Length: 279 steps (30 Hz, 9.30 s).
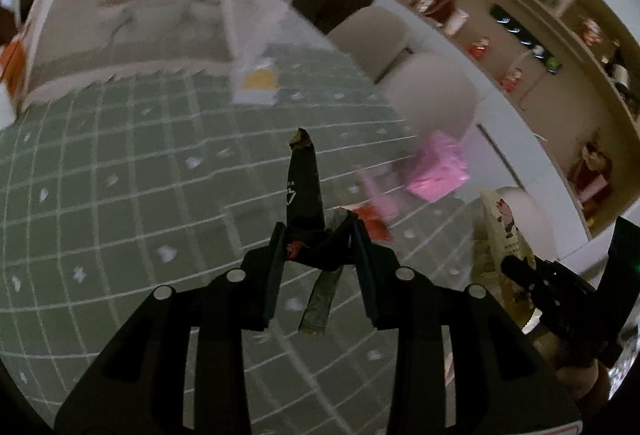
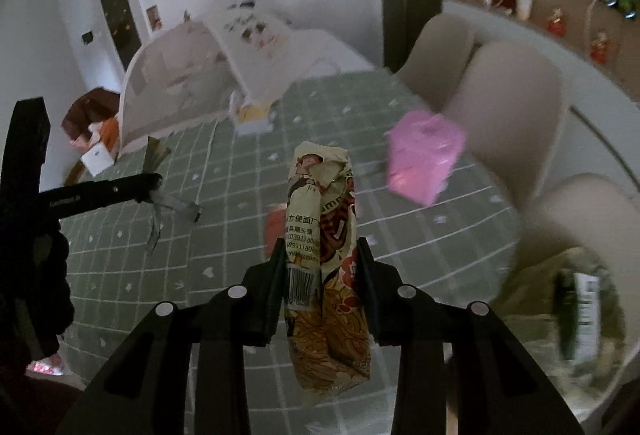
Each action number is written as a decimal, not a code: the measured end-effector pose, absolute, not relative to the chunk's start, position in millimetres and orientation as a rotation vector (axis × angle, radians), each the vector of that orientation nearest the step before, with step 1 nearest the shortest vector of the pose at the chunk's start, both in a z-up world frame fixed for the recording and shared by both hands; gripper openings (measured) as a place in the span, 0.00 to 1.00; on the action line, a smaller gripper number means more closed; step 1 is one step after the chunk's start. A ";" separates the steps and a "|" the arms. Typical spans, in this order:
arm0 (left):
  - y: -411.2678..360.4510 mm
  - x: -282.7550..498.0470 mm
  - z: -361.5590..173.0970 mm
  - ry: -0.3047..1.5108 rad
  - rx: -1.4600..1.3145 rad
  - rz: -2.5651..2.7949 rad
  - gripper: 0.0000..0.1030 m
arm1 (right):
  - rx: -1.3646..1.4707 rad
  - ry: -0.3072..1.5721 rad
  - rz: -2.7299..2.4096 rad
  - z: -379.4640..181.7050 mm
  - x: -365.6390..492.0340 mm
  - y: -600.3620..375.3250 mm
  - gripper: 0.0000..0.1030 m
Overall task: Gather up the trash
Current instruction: 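Lift the black clip and striped wrapper up from the table with both grippers, then carry the clip and striped wrapper over the trash bin and open both grippers, then return to the table and grasp the red snack packet with the left gripper, then grasp the pink plastic toy with the right gripper while the left holds the red packet, then carry the red packet and pink toy to the trash bin and release both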
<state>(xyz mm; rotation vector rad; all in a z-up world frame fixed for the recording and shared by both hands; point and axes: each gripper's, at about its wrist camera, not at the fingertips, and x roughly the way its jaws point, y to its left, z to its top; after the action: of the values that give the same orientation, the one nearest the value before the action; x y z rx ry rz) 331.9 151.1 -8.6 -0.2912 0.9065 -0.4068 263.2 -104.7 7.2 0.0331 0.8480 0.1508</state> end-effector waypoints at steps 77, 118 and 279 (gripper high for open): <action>-87.2 313.1 -7.3 0.946 -0.161 -0.543 0.51 | 0.304 1.138 -0.170 -122.7 238.7 -409.4 0.32; 11.8 369.5 -88.5 1.058 -0.109 -0.304 0.51 | 0.164 0.893 -0.047 -26.3 231.5 -270.7 0.49; -267.1 285.0 -38.6 1.074 0.040 -1.026 0.55 | 0.176 0.641 -0.326 53.3 109.4 -422.9 0.45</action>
<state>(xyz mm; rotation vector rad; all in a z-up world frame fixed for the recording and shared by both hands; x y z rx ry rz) 285.0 -267.1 -38.6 0.0397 1.0740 -1.0261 109.4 -422.9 53.3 0.1760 0.6411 -0.3256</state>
